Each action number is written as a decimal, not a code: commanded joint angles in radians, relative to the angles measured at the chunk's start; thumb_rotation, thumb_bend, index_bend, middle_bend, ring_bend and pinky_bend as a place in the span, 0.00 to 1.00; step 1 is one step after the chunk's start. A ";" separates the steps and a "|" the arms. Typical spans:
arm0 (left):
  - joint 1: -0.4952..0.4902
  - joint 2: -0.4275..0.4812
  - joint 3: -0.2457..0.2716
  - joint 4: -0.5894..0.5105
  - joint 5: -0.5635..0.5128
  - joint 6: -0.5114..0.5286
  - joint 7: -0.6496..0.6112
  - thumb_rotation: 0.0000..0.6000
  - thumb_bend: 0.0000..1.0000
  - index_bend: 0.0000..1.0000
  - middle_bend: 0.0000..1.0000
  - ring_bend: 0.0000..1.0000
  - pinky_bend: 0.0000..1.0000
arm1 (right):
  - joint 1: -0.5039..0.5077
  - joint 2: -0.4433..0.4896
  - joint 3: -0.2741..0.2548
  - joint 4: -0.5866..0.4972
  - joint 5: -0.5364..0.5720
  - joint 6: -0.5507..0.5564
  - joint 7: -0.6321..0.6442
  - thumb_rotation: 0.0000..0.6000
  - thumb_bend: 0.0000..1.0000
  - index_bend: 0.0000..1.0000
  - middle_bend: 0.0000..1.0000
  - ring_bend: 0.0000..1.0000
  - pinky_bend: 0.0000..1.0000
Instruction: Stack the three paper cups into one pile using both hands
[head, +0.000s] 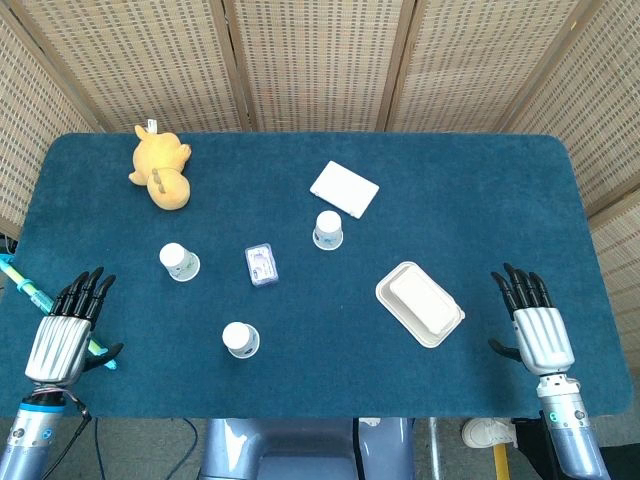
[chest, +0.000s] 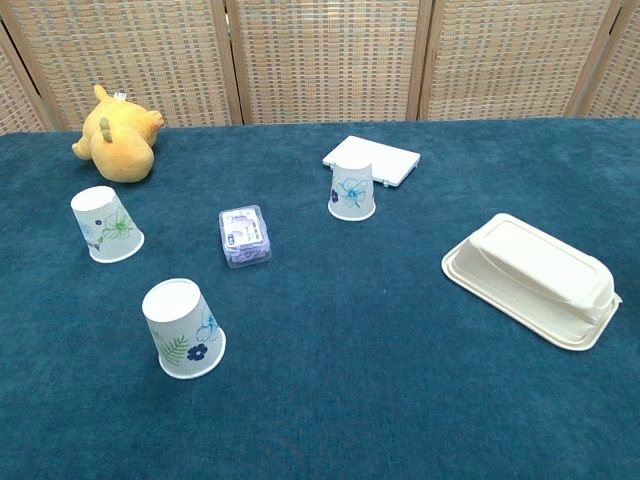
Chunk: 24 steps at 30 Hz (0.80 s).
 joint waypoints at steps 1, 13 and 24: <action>-0.001 0.000 -0.001 -0.001 -0.005 -0.004 0.003 1.00 0.08 0.00 0.00 0.00 0.13 | 0.000 0.000 0.000 0.002 0.002 -0.002 0.002 1.00 0.14 0.06 0.00 0.00 0.00; -0.034 0.007 -0.038 0.003 -0.047 -0.047 -0.014 1.00 0.11 0.07 0.00 0.00 0.13 | 0.000 0.001 0.001 0.002 -0.001 -0.002 0.008 1.00 0.14 0.08 0.00 0.00 0.00; -0.191 0.062 -0.158 -0.006 -0.205 -0.275 0.057 1.00 0.14 0.17 0.00 0.00 0.13 | 0.000 0.001 0.001 0.000 -0.004 0.000 0.007 1.00 0.14 0.08 0.00 0.00 0.00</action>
